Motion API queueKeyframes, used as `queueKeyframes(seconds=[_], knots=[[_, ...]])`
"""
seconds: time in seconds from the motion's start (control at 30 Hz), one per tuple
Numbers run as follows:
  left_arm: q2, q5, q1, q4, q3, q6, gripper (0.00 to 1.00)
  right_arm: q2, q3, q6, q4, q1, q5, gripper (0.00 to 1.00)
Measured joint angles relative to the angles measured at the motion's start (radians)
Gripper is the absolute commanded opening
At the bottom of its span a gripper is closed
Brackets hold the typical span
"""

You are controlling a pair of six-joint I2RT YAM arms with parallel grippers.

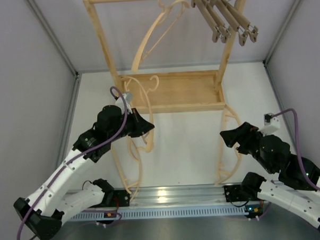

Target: Organize the hangers

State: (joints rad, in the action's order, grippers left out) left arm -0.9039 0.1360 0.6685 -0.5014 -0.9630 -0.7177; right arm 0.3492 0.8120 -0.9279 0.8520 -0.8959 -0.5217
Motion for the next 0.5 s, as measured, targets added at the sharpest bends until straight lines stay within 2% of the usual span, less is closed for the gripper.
queueKeyframes(seconds=[0.33,0.5], knots=[[-0.095,0.278,-0.287,0.161,0.001,-0.041,0.0,0.008,0.01,0.002,-0.004,0.0,0.009,0.8],[-0.143,0.404,-0.391,0.285,0.006,-0.102,0.0,0.016,0.028,0.003,-0.008,0.0,0.015,0.8]])
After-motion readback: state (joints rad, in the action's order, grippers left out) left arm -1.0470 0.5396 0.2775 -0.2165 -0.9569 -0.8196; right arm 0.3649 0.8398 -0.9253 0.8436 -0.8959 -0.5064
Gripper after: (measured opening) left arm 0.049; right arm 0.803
